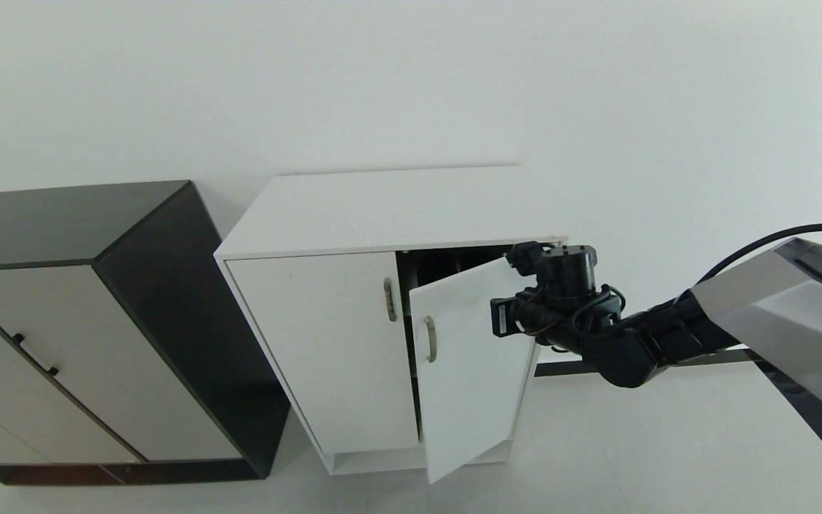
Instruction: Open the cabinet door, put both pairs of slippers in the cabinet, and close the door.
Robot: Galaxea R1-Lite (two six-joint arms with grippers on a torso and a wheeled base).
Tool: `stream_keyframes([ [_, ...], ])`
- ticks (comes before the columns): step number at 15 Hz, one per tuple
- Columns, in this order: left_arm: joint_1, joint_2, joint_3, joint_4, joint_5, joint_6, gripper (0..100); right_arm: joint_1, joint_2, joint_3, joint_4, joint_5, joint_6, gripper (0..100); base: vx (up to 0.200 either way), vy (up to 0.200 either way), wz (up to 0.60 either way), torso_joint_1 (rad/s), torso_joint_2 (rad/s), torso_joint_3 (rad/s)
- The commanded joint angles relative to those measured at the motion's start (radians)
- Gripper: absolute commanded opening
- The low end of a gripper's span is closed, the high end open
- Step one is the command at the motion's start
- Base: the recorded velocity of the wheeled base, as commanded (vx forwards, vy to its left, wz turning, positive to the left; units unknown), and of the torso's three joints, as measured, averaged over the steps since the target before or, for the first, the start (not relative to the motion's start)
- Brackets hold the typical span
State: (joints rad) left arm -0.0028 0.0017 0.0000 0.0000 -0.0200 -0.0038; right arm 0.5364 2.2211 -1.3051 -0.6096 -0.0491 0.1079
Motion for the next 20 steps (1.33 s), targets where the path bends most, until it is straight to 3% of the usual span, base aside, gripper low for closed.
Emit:
stream_keyframes([
  [1,0.000,0.001,0.000,0.000,0.000,-0.001,0,-0.009,0.019,-0.008,-0.001,0.000,0.000,0,0.000,0.000,0.00,0.000,0.00,0.000],
  [20,0.000,0.003,0.000,0.000,0.000,-0.001,0,-0.030,0.126,-0.192,0.010,-0.017,-0.005,0,0.000,0.000,0.00,0.000,0.00,0.000],
])
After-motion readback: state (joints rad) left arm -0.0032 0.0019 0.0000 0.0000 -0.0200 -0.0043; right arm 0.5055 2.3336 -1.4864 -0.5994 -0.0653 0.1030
